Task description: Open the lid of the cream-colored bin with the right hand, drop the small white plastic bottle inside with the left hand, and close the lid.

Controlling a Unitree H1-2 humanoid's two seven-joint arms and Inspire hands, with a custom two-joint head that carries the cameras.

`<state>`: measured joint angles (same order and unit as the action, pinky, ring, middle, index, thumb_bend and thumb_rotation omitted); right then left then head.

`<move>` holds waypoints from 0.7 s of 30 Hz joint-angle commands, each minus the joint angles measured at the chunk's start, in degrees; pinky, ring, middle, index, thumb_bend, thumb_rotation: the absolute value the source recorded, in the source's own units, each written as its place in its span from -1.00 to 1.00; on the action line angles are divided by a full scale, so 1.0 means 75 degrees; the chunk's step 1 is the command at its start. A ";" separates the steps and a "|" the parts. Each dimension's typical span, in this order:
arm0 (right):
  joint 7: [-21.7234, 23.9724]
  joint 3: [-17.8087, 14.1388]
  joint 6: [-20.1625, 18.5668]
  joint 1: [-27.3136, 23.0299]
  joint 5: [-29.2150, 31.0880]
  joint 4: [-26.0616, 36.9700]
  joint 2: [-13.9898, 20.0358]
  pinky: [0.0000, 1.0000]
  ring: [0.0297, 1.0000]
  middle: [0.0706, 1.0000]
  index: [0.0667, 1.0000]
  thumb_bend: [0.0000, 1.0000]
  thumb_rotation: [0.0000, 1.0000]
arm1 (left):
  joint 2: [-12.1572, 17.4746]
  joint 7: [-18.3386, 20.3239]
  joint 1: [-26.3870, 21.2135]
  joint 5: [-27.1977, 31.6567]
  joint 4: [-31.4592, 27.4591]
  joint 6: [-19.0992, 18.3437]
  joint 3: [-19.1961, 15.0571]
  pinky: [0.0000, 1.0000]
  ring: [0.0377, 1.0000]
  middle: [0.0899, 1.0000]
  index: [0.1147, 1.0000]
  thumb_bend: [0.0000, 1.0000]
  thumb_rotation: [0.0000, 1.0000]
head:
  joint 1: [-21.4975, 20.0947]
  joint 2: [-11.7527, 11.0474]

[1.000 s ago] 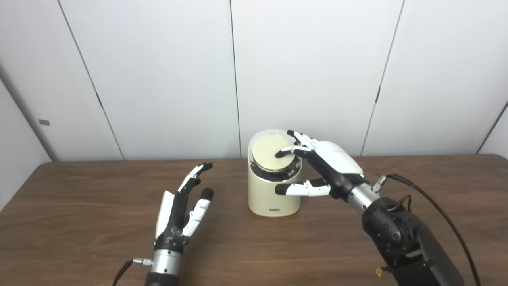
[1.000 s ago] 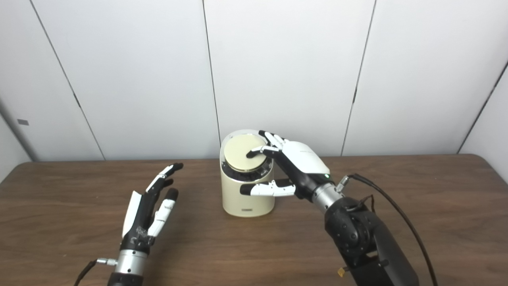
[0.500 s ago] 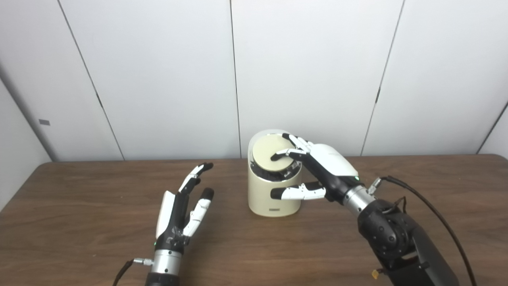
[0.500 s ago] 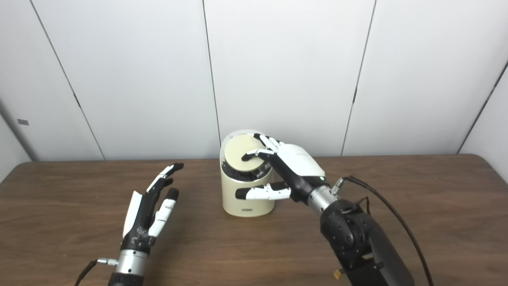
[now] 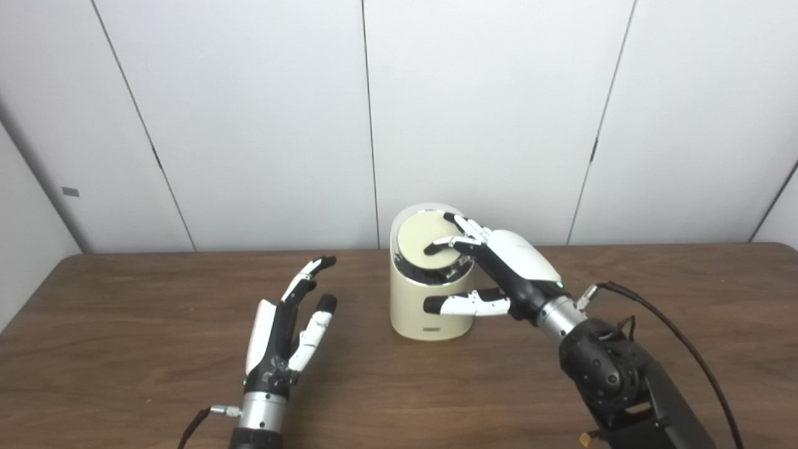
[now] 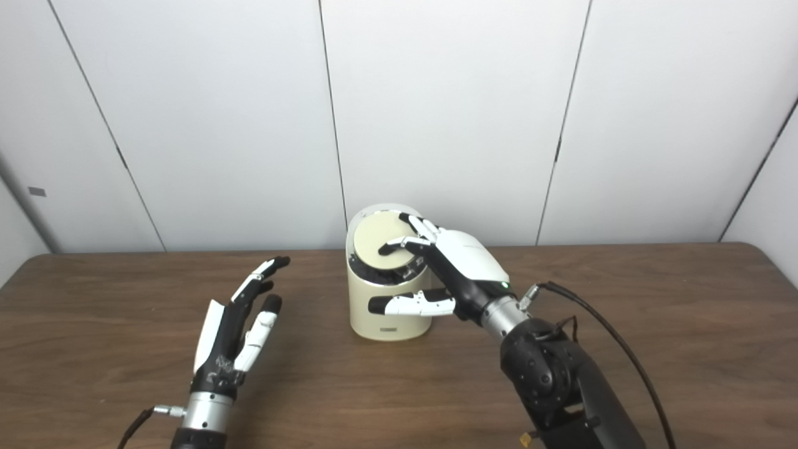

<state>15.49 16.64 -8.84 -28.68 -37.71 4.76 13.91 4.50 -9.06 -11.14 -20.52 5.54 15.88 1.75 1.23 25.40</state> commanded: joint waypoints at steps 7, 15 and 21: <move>0.0132 0.0035 -0.0386 0.0004 -0.0279 0.0152 0.0111 1.00 1.00 1.00 0.39 0.84 0.80 | 0.0034 -0.0076 -0.0217 0.0023 -0.0215 0.0151 -0.0013 0.74 0.83 0.81 0.69 0.19 1.00 | 0.0026 0.0015; 0.0192 0.0151 -0.0762 0.0119 -0.0554 0.0299 0.0084 1.00 1.00 1.00 0.32 0.91 0.85 | 0.0059 -0.0007 -0.0117 0.0113 -0.0438 0.0068 -0.0056 0.75 0.84 0.82 0.70 0.22 1.00 | 0.0012 0.0129; 0.0058 0.0166 -0.0846 0.0109 -0.0638 0.0108 0.0061 1.00 1.00 1.00 0.25 0.91 0.83 | 0.0070 0.0002 -0.0124 0.0118 -0.0407 0.0127 -0.0054 0.75 0.84 0.81 0.69 0.21 1.00 | 0.0025 0.0131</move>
<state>14.72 17.63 -13.13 -28.06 -41.09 6.72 13.73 4.58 -8.69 -10.78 -19.90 3.75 15.87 1.57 1.41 26.37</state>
